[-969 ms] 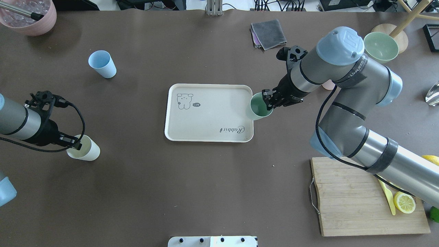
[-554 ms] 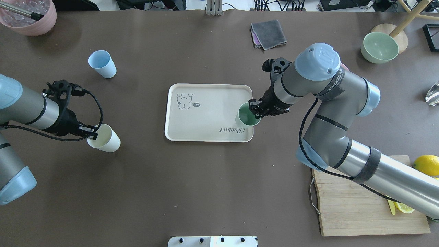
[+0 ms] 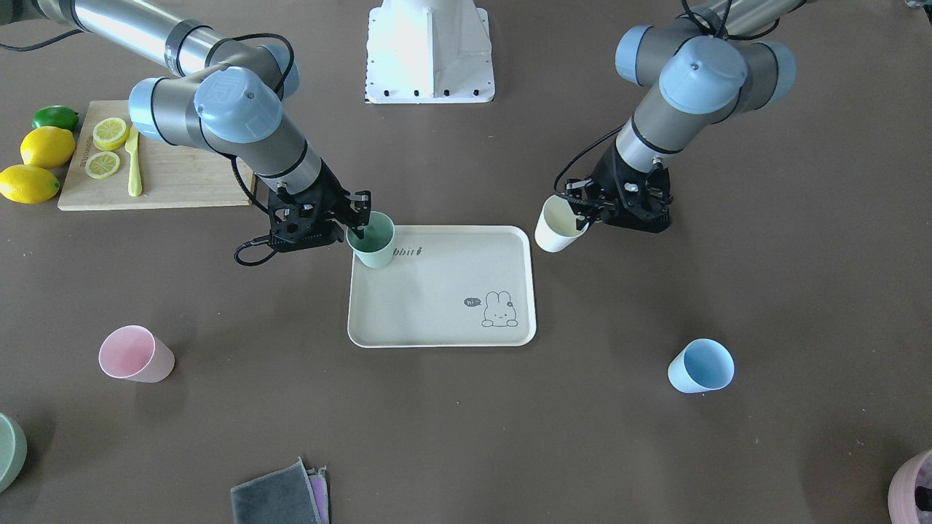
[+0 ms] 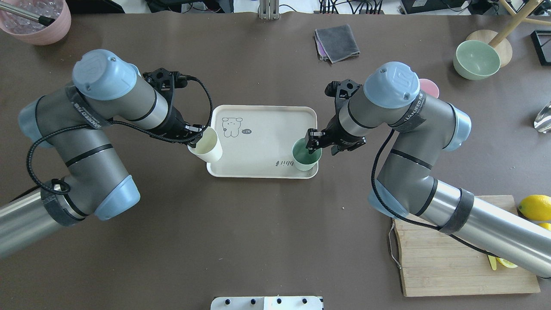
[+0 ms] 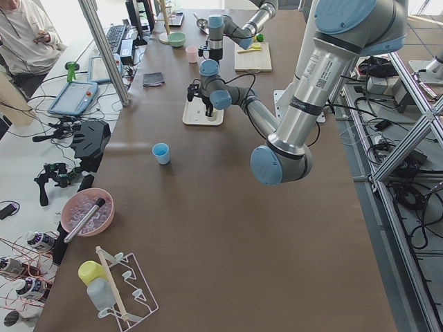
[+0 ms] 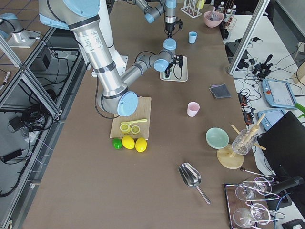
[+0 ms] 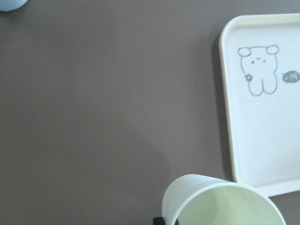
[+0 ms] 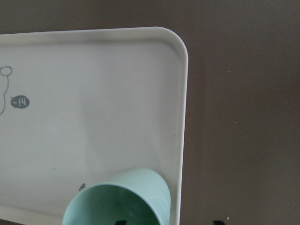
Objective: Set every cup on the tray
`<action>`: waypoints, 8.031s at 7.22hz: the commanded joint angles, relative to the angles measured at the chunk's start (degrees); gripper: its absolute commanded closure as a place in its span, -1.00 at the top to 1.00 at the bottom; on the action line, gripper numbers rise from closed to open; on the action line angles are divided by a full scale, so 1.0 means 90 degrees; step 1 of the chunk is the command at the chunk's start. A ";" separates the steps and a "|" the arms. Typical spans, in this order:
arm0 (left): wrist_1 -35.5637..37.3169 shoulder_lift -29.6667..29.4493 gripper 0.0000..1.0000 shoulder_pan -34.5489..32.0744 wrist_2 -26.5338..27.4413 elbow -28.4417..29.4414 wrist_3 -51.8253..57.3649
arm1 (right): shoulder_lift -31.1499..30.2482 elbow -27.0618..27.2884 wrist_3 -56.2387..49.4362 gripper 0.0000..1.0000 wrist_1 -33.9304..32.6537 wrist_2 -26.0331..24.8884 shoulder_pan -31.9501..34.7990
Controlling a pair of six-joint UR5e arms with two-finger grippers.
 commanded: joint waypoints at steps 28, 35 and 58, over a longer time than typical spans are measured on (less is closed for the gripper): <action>-0.0846 -0.0368 0.15 -0.2257 -0.0399 0.3195 0.3049 | 0.0870 -0.1277 0.0253 -1.00 0.0073 0.1035 0.0803; -0.0956 -0.1401 -1.00 -0.0990 -0.0341 0.2610 0.0403 | 0.1075 -0.1375 0.0176 1.00 0.0053 0.0411 0.0499; -0.0145 0.3509 0.96 -0.4121 -0.1669 0.0383 0.5888 | -0.2997 -0.0623 -0.5654 1.00 -0.0025 0.1855 0.4619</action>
